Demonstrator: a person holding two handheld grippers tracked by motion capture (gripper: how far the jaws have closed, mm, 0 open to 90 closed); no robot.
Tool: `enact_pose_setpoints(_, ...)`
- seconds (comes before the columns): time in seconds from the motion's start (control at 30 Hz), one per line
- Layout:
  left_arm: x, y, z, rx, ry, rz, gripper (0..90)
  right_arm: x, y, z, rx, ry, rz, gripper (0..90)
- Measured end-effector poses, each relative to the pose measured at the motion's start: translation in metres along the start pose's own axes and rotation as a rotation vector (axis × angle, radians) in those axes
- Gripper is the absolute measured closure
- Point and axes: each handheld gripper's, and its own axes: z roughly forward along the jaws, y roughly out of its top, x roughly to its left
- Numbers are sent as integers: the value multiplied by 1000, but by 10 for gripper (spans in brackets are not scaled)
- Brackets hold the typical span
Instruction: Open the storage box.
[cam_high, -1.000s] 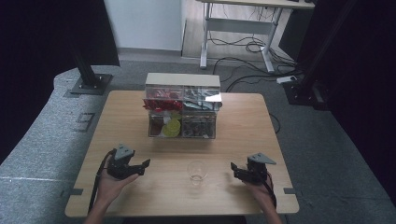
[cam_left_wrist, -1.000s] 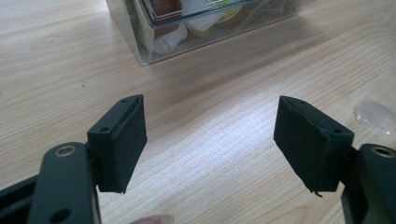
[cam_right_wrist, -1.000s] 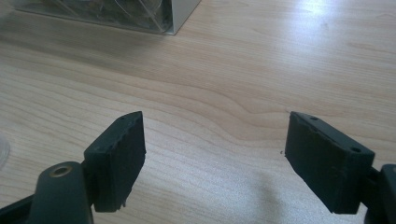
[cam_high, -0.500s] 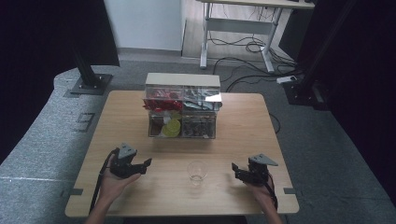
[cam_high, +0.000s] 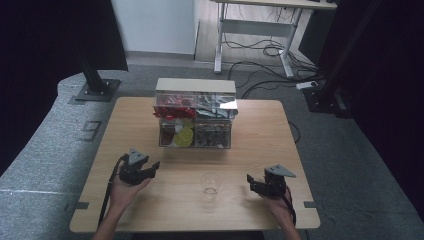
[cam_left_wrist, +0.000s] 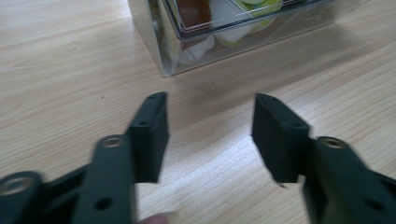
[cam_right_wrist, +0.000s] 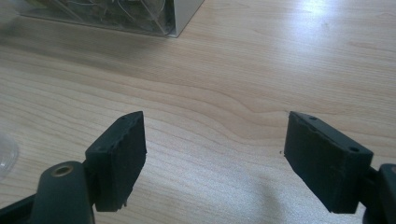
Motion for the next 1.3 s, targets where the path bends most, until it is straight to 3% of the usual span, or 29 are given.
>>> enact_pose_setpoints(0.3, 1, 3, 11, 15, 7, 1, 698, -1, 0, 1, 4, -4, -1, 212)
enact_pose_setpoints(0.47, 1, 7, 13, 20, -25, -5, 801, -2, -1, 1, 5, -7, 0, 213)
enact_pose_setpoints(0.63, 1, 11, 17, 18, -27, -10, 868, -2, -1, 2, 8, -8, 1, 213)
enact_pose_setpoints(1.3, 0, 27, 45, 36, -37, -22, 900, -5, -2, 1, 10, -20, 2, 215)
